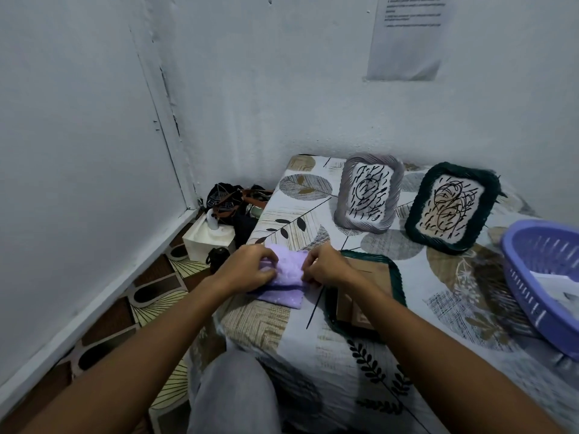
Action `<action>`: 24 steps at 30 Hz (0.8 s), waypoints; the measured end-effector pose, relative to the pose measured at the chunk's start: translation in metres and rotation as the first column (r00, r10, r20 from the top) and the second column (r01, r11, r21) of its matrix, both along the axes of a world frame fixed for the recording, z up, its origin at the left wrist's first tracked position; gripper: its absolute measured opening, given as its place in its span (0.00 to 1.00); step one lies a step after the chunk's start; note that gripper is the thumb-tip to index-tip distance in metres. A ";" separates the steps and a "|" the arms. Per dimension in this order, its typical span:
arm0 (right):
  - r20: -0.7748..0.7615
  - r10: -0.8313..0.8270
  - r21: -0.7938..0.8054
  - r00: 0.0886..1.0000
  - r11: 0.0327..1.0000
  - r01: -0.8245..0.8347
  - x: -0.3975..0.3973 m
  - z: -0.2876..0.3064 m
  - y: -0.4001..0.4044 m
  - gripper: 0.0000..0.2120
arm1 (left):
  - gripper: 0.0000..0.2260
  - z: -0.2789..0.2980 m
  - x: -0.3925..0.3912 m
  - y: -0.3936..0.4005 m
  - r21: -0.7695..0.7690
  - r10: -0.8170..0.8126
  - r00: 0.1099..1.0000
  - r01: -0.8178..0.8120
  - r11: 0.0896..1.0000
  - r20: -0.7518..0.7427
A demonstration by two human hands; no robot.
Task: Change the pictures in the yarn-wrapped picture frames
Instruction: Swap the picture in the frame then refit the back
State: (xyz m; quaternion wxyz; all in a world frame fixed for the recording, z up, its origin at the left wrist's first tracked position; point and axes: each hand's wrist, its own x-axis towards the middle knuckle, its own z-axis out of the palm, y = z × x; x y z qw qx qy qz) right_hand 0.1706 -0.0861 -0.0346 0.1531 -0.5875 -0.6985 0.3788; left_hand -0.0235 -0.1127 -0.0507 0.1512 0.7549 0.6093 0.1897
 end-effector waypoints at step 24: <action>-0.177 -0.264 -0.185 0.948 0.955 0.231 -0.036 -0.014 0.029 0.15 | 0.22 -0.006 -0.016 -0.014 -0.203 -0.224 0.952 0.182 0.962 -0.209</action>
